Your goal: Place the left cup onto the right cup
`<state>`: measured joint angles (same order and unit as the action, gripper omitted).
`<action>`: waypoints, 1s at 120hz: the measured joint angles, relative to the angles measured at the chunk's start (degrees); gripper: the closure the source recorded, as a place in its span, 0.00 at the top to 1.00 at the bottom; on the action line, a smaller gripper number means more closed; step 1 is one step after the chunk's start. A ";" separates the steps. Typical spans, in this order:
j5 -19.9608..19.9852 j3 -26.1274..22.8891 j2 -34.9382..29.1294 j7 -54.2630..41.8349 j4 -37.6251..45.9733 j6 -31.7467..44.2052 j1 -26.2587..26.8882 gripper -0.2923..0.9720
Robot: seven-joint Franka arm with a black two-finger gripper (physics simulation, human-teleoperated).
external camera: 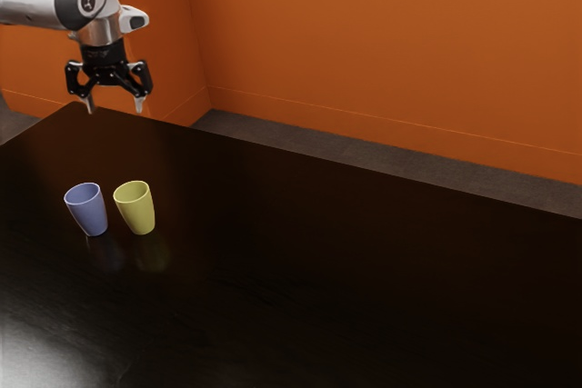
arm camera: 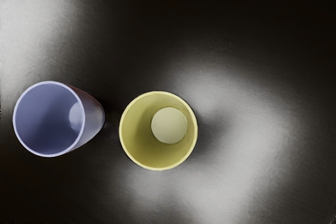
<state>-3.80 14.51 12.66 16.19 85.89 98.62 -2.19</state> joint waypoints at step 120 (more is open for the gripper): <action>3.71 10.09 7.01 23.46 6.51 14.54 -1.00 0.77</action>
<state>-0.09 24.60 19.67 39.65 92.41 113.16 -3.19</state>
